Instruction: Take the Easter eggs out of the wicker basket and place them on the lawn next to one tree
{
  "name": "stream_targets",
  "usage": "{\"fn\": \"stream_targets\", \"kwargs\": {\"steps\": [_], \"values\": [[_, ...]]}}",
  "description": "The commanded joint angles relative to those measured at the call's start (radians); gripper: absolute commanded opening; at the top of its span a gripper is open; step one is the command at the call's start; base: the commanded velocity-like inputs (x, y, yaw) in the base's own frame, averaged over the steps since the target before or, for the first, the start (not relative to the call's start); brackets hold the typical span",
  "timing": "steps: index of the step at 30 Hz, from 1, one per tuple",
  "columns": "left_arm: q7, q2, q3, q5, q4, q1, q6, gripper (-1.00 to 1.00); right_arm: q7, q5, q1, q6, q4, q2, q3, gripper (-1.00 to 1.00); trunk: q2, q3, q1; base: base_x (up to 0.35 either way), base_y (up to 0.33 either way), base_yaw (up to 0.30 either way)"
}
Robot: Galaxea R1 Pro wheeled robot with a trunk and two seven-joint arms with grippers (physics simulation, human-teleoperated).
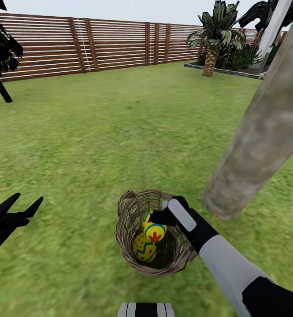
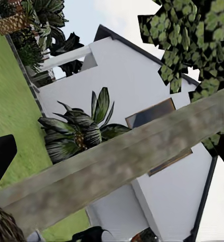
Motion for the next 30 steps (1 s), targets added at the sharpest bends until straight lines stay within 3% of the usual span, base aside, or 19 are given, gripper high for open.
{"fn": "stream_targets", "kwargs": {"steps": [1,5,9,24,25,30], "values": [[-0.001,0.0,-0.001,0.001,0.003,0.0,0.006,1.0,-0.01,-0.01,-0.001,0.009,-0.001,-0.001,0.002,-1.0,0.0,0.003,-0.001,-0.078,-0.012,0.0],[-0.001,0.0,-0.002,0.001,0.003,0.0,0.006,1.0,-0.008,-0.011,-0.001,0.015,-0.002,0.0,0.002,-1.0,0.001,0.019,-0.003,-0.017,-0.003,0.0],[0.0,0.012,0.021,0.009,0.017,0.022,-0.013,1.0,-0.005,-0.031,-0.008,0.02,-0.007,-0.008,-0.009,-1.0,0.001,0.022,-0.003,0.0,0.0,0.0],[0.0,0.0,0.105,0.01,0.018,0.034,-0.013,1.0,0.077,-0.029,-0.006,0.014,0.004,-0.009,-0.008,-1.0,0.005,0.08,-0.01,0.0,0.0,0.0],[0.0,0.0,0.236,0.01,0.018,0.033,-0.013,1.0,0.077,-0.029,-0.006,0.014,0.004,-0.009,-0.008,-1.0,0.005,0.084,-0.01,0.0,0.0,0.0],[0.0,0.0,0.237,0.01,0.017,0.034,-0.013,1.0,0.077,-0.029,-0.006,0.014,0.004,-0.009,-0.008,-1.0,0.006,0.104,-0.013,0.0,0.0,0.0]]}}
